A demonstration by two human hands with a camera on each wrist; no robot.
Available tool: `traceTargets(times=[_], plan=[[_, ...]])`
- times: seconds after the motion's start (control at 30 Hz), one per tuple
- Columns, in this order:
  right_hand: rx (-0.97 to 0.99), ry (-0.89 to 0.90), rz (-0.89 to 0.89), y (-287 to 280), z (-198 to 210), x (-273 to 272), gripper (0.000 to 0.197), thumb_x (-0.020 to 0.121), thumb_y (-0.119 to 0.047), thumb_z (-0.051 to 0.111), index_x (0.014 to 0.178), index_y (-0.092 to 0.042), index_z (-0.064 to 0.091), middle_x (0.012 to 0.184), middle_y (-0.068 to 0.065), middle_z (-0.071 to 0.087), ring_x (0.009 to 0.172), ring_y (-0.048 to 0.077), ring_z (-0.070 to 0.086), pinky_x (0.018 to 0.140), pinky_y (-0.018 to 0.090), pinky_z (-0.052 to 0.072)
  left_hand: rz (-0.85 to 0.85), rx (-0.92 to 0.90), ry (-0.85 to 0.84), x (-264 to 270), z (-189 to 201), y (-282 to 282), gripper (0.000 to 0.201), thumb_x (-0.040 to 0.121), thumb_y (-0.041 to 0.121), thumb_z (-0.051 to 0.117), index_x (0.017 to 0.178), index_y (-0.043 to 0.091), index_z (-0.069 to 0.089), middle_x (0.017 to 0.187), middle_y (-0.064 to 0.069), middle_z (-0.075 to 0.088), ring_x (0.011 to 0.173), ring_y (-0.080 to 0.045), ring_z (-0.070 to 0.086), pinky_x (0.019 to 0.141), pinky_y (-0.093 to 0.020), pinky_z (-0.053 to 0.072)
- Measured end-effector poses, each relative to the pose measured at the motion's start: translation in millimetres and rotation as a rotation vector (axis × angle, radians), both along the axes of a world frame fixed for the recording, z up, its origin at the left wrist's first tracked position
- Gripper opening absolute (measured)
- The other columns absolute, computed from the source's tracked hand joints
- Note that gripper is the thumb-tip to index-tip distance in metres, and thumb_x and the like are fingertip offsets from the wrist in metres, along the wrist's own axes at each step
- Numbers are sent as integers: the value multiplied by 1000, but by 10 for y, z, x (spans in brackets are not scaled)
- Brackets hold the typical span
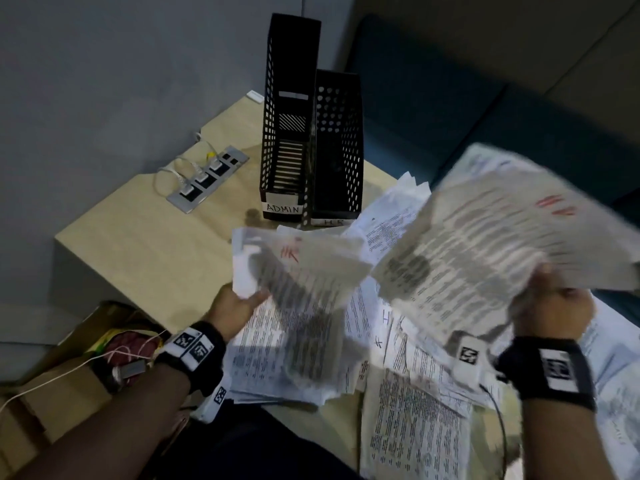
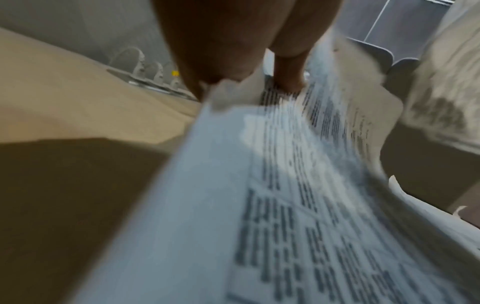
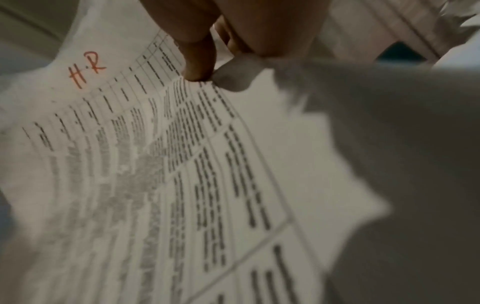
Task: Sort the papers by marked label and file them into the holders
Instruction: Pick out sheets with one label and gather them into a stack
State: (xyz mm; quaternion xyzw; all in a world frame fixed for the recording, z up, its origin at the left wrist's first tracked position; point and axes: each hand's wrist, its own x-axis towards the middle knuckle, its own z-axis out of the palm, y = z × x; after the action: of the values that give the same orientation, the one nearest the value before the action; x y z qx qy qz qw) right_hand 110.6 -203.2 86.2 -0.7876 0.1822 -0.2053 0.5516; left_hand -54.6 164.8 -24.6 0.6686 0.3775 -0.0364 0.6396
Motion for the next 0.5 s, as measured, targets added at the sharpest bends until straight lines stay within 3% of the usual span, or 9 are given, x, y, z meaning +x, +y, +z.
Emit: traceTargets(times=[0.07, 0.13, 0.2, 0.23, 0.3, 0.33, 0.4, 0.47, 0.5], plan=[[72, -89, -14, -161, 65, 21, 32, 87, -39, 59, 84, -8, 61, 58, -4, 53, 52, 17, 46, 51, 29, 39, 43, 43, 10, 93, 77, 12, 26, 89, 19, 64, 69, 11, 50, 53, -5, 44, 50, -19, 39, 57, -28, 32], [64, -56, 25, -187, -15, -11, 33, 85, -41, 59, 84, -8, 63, 68, 6, 58, 63, 25, 52, 56, 34, 42, 51, 67, -5, 179, 149, -60, 24, 89, 24, 64, 82, 3, 56, 54, -14, 47, 48, -21, 41, 55, -29, 40], [-34, 83, 150, -31, -155, -132, 49, 83, -50, 59, 87, -2, 64, 75, 14, 61, 71, 24, 57, 61, 29, 43, -2, 53, -53, 274, 235, -227, 35, 89, 23, 65, 103, -9, 62, 77, -35, 60, 55, -30, 53, 65, -39, 53], [-62, 155, 220, 106, -239, -214, 50, 83, -49, 59, 83, 1, 61, 71, 14, 59, 68, 22, 56, 57, 27, 41, -34, 40, -71, 327, 273, -328, 38, 88, 22, 66, 108, -11, 61, 93, -37, 63, 65, -34, 60, 70, -40, 54], [-35, 297, 335, 372, -474, -392, 34, 89, -40, 60, 72, -10, 55, 63, 5, 54, 58, 18, 49, 49, 23, 38, -99, 12, -79, 398, 279, -530, 35, 88, 23, 66, 113, -2, 63, 103, -24, 68, 89, -34, 66, 75, -30, 51], [3, 350, 366, 502, -587, -476, 26, 91, -36, 59, 71, -19, 54, 65, -2, 55, 59, 15, 50, 53, 21, 41, -135, -14, -98, 433, 262, -627, 34, 89, 24, 64, 116, 3, 63, 107, -16, 68, 101, -31, 64, 80, -28, 48], [29, 402, 383, 633, -839, -587, 18, 91, -40, 56, 82, -25, 59, 76, -7, 61, 71, 14, 58, 66, 25, 42, -180, -36, -92, 449, 229, -735, 43, 90, 40, 60, 120, 9, 63, 116, -6, 66, 113, -27, 60, 92, -30, 45], [-22, 443, 373, 677, -1038, -666, 30, 90, -44, 54, 103, -17, 62, 93, 0, 66, 85, 21, 61, 73, 29, 42, -177, -146, -70, 436, 142, -756, 70, 81, 66, 53, 131, 18, 55, 133, -2, 57, 127, -23, 50, 108, -37, 37], [-40, 487, 378, 692, -1100, -700, 35, 92, -41, 53, 111, -12, 59, 99, 1, 65, 89, 20, 60, 74, 28, 41, -205, -170, -86, 412, 123, -755, 77, 79, 69, 52, 139, 22, 46, 143, 2, 45, 134, -18, 40, 114, -38, 28]])
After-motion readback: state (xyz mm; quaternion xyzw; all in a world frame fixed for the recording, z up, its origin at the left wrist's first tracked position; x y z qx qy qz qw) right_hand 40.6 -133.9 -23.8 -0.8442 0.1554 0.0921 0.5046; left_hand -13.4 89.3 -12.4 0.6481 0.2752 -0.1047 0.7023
